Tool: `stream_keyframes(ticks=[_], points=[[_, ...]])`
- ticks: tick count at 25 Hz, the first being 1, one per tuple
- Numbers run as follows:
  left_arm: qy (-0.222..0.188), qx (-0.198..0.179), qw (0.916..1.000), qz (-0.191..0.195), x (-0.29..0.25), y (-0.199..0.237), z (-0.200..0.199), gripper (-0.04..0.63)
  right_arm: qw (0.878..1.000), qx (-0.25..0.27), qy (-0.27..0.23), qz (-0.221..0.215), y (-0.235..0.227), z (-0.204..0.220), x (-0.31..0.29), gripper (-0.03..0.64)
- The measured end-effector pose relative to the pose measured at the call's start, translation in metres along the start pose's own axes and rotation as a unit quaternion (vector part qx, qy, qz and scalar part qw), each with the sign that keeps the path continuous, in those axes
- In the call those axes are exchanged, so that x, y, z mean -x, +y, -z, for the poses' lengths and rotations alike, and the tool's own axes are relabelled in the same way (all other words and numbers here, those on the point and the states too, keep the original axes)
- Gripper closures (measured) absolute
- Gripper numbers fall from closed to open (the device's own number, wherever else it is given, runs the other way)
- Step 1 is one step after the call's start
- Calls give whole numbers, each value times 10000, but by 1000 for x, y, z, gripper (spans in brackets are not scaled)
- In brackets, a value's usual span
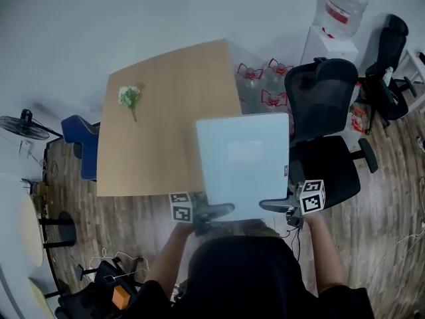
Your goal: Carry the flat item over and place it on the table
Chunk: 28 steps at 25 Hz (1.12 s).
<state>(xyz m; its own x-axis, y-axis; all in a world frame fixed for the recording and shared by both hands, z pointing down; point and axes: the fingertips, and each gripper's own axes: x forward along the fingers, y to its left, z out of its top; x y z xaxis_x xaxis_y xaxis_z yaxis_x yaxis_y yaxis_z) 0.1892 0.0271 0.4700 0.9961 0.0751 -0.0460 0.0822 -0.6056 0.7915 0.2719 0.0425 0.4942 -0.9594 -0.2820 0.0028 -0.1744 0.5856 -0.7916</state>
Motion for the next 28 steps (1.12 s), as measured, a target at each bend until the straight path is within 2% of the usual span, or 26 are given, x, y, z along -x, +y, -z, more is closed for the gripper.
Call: stream_keyframes(ticks=[9,12,19,24,28], points=[[-595,354,9959,-584,9,36,-21,261,9958,-466,590,-518,-44,-26,-18,283],[-631,384,9946,-723,18,51,-26,259,9946,-519,666,-610,-58,-32,-31,282],[-658,561,9911,-1011,59,111,-33,252,9926,-856,716,-475,-105,-35,-72,285],[-860,934,9853,-1140,81,157,-43,235,9857,-1606,235,-461,-143,-53,-95,312],[-875,1077,9825,-1244,100,188,-49,232,9819,-1829,266,-416,-172,-55,-119,314]])
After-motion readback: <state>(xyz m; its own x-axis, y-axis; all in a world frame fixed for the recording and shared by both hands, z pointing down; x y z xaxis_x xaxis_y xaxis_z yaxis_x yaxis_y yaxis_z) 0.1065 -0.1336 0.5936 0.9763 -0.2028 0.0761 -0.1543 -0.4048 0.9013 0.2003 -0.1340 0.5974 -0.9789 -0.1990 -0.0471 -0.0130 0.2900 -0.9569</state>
